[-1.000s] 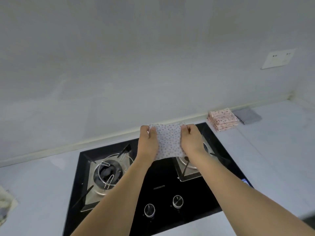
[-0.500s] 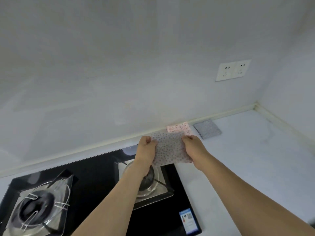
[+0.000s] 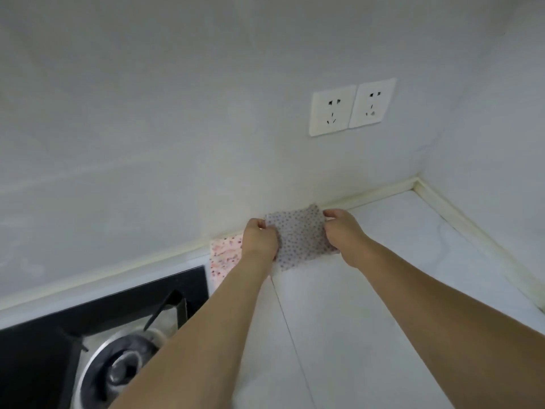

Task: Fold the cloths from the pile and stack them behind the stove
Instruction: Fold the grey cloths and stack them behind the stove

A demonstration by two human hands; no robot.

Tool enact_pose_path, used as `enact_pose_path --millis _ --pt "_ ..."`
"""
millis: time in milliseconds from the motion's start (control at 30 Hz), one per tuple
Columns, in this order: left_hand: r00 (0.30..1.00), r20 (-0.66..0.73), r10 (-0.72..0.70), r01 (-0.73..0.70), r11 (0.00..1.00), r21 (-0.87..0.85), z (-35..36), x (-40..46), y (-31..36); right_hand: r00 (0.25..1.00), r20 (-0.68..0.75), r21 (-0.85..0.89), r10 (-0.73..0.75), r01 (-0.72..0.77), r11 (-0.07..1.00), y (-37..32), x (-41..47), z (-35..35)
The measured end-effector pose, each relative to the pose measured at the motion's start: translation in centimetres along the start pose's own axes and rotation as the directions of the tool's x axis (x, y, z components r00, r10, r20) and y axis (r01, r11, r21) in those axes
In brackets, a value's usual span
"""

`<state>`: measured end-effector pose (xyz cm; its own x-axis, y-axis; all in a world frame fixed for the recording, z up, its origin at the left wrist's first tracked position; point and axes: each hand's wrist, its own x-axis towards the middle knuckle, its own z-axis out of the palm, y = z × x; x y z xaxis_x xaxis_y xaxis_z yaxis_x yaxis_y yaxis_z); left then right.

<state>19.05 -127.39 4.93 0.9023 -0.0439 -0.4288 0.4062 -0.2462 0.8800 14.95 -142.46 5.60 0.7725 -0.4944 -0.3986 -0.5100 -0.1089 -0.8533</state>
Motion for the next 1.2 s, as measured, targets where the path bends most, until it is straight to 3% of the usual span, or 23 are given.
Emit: enact_pose_path --millis 200,500,800,900,1000,1133,1200 --pt "0.993 -0.117 -0.014 0.036 0.983 0.181 6.7 6.9 -2.4 0.998 0.032 -0.130 -0.048 0.052 0.990 3.3 8.3 -0.7" --pt "0.983 -0.182 0.009 0.058 0.933 0.354 9.7 9.8 -5.9 0.992 0.043 -0.416 -0.120 0.127 0.900 8.3 12.7 0.7" --pt "0.966 -0.253 -0.055 0.170 0.872 0.459 9.1 8.7 -5.2 0.995 0.071 -0.357 -0.072 0.093 0.930 8.2 11.8 2.0" --pt "0.966 -0.257 0.020 0.104 0.883 0.458 8.7 6.7 -4.1 0.997 0.070 -0.358 -0.043 0.066 0.932 7.3 10.4 1.0" --pt "0.963 -0.201 0.180 -0.048 0.849 0.527 7.7 3.9 -3.8 0.994 0.098 -0.394 -0.049 0.085 0.915 6.0 8.1 0.0" --pt "0.927 -0.065 0.370 -0.244 0.725 0.644 4.7 -0.3 -4.0 0.981 0.087 -0.450 -0.171 0.192 0.872 4.2 3.4 -0.1" --pt "0.869 0.015 0.495 -0.368 0.624 0.689 2.6 -2.2 -3.9 0.966 0.071 -0.484 -0.247 0.250 0.839 3.3 0.6 0.4"
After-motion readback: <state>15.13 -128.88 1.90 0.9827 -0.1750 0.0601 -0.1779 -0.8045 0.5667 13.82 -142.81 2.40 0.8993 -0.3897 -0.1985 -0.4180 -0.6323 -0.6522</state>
